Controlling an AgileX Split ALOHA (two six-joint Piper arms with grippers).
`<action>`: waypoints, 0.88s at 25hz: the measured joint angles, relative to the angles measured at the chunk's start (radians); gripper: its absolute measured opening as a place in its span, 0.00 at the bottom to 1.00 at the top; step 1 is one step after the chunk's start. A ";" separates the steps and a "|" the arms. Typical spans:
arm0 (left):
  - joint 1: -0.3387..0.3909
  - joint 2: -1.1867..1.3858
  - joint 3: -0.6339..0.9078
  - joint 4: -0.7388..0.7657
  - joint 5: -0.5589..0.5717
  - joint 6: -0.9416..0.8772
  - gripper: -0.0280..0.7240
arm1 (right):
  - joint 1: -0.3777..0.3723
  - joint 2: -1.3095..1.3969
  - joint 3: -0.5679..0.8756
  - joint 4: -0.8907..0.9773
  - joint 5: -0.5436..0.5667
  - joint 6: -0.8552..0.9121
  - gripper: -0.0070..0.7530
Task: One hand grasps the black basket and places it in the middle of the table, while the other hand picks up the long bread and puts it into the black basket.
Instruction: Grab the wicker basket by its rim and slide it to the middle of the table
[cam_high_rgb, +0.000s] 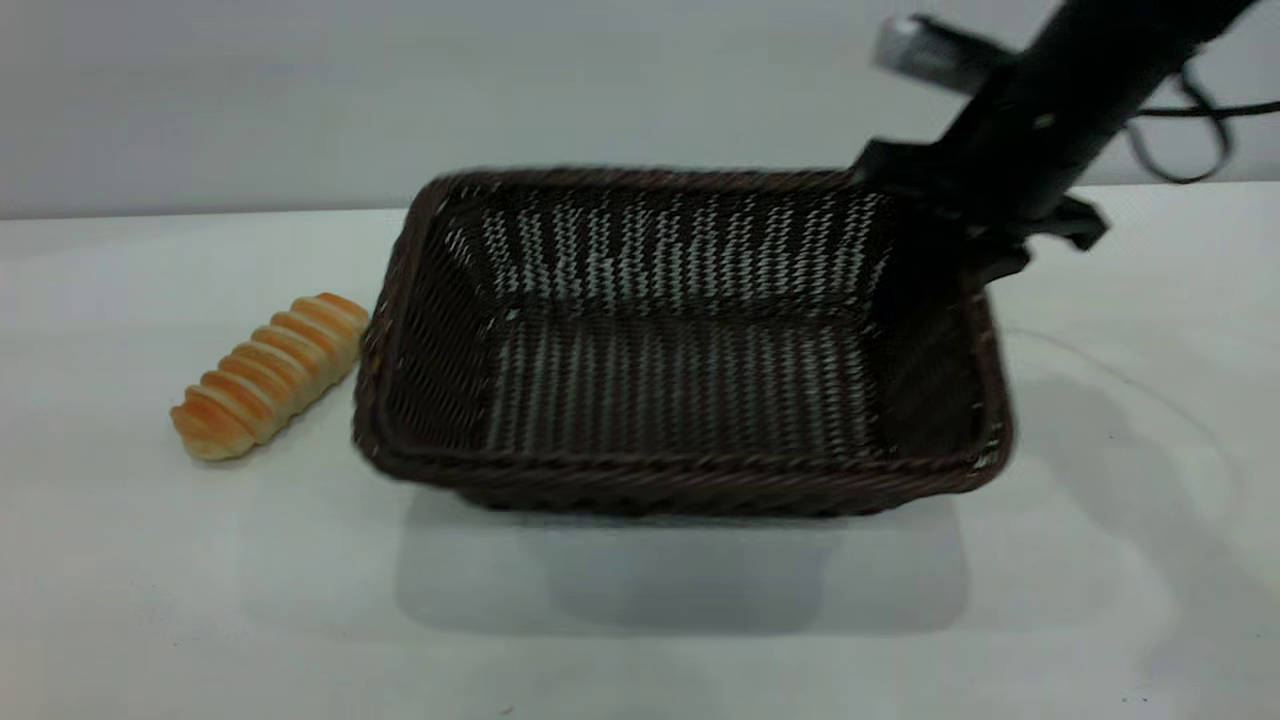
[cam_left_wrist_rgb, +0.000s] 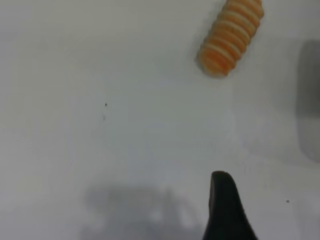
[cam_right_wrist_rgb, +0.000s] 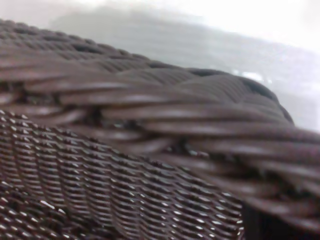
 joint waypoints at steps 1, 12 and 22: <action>0.000 0.000 0.000 0.000 0.005 0.000 0.68 | 0.014 0.038 -0.041 -0.017 0.022 0.022 0.17; 0.000 0.000 0.000 0.000 0.056 0.001 0.68 | 0.036 0.210 -0.325 -0.131 0.240 0.156 0.25; 0.000 0.000 0.000 0.000 0.106 0.001 0.68 | -0.005 0.210 -0.499 -0.174 0.423 0.181 0.61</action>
